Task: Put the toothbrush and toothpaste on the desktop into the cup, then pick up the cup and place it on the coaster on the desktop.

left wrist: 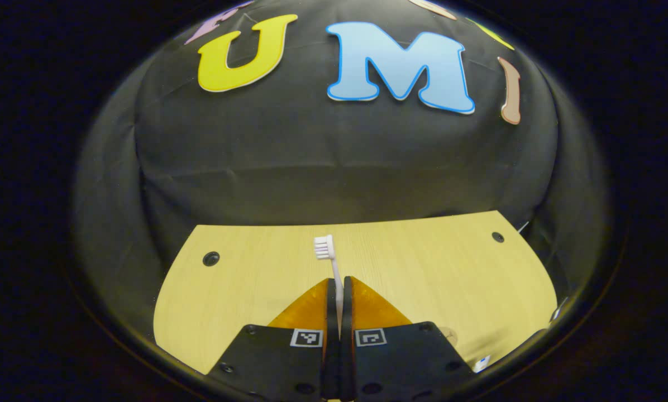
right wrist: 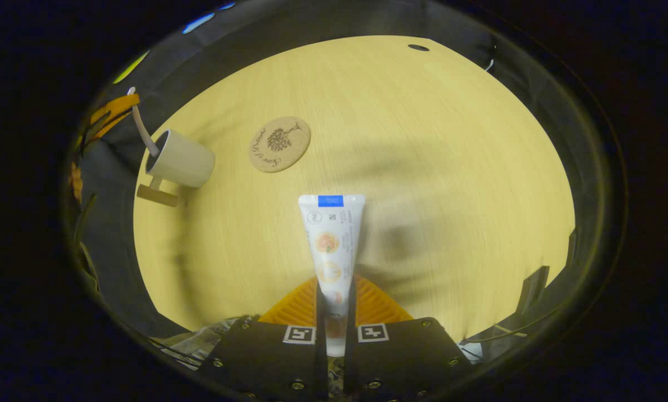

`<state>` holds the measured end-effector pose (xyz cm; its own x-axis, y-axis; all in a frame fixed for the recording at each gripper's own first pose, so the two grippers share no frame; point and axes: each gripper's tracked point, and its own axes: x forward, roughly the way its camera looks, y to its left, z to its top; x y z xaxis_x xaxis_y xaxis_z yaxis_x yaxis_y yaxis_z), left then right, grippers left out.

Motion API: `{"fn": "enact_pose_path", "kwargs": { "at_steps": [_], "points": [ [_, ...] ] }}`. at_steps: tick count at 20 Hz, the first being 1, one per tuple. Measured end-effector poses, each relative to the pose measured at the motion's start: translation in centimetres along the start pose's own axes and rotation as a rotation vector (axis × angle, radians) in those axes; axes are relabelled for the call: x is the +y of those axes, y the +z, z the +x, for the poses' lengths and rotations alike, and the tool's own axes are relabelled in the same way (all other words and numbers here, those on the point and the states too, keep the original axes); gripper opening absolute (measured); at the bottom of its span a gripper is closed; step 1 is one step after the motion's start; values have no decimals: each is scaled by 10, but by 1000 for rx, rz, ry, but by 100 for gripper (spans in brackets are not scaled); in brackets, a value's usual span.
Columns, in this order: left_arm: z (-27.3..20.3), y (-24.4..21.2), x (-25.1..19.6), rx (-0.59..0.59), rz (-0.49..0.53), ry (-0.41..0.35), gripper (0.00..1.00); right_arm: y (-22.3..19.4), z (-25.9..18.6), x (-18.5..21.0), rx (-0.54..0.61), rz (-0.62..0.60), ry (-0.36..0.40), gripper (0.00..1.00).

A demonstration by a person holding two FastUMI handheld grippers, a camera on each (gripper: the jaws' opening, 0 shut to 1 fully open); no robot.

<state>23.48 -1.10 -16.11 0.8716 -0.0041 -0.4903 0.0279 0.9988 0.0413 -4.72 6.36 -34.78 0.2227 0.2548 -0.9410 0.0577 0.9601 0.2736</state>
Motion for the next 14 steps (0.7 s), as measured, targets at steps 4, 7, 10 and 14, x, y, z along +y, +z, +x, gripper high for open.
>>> {"fn": "enact_pose_path", "kwargs": {
  "at_steps": [4, 7, 10, 14],
  "points": [
    [11, -34, 0, 63, 37, 3, 13, 0, -3, -1, -1, 49, -1, 13],
    [15, -47, 2, 70, 46, 4, 7, 6, -12, 3, -24, 56, 9, 13],
    [15, -49, -6, 67, 32, -57, 11, 17, -22, 13, -60, 60, 38, 13],
    [6, -54, -4, 69, 32, -69, 47, 52, -60, 28, -181, 64, 91, 13]
  ]
}}
